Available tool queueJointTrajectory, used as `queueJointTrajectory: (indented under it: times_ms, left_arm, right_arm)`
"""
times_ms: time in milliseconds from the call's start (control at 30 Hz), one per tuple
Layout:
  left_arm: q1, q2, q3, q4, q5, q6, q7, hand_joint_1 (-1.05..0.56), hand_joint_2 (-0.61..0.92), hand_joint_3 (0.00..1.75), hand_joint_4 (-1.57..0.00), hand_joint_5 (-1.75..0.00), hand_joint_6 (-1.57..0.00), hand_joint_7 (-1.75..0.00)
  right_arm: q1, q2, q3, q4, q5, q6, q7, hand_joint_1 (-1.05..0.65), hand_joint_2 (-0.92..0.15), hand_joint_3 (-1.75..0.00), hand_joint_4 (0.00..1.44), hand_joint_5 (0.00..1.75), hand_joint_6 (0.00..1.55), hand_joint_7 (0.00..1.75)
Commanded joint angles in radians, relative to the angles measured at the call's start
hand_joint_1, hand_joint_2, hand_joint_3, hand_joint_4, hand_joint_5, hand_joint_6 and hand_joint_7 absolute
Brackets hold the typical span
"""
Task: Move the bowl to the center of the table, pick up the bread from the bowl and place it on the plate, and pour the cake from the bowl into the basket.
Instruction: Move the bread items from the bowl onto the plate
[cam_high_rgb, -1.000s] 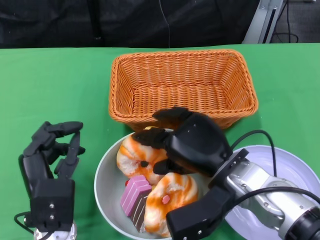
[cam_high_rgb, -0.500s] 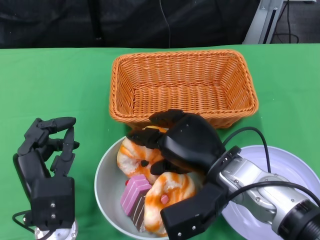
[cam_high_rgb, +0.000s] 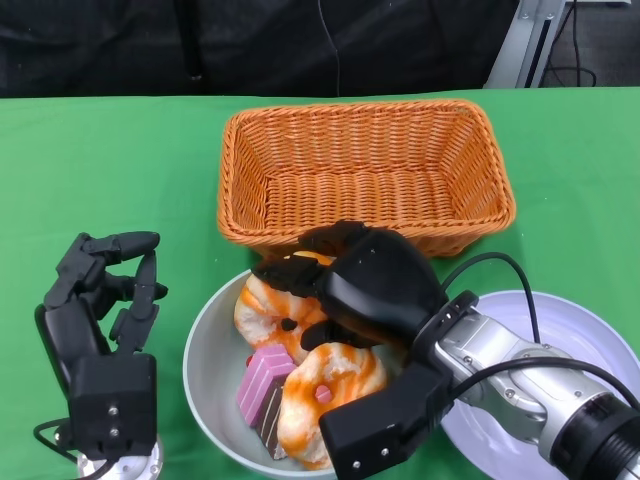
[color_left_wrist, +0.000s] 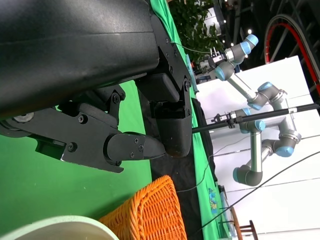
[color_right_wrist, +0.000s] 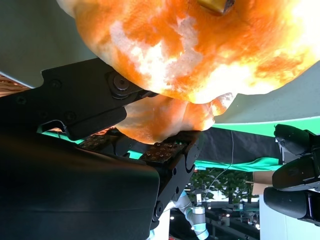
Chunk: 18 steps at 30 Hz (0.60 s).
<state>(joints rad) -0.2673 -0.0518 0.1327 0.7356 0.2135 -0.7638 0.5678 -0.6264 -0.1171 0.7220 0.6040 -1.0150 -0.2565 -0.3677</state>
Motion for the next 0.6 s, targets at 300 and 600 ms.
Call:
queueJointTrajectory:
  times_ms: [300,600]
  left_arm:
    - [0.004,0.006,0.002,0.007,0.014,-0.061,0.025,-0.21,0.90,0.39,-0.82,-1.36,-0.77,-1.18]
    - [-0.001,0.015,-0.001,0.027,0.028,-0.081,0.033,-0.21,0.90,0.39,-0.83,-1.39,-0.76,-1.19]
  right_arm:
    - [-0.004,-0.004,0.034,0.071,-0.004,0.000,-0.005,-0.71,-0.89,0.00,0.81,0.02,0.63,0.00]
    - [-0.012,0.001,0.060,0.103,-0.021,0.012,-0.088,-0.68,-0.88,0.00,0.91,0.06,0.66,0.01]
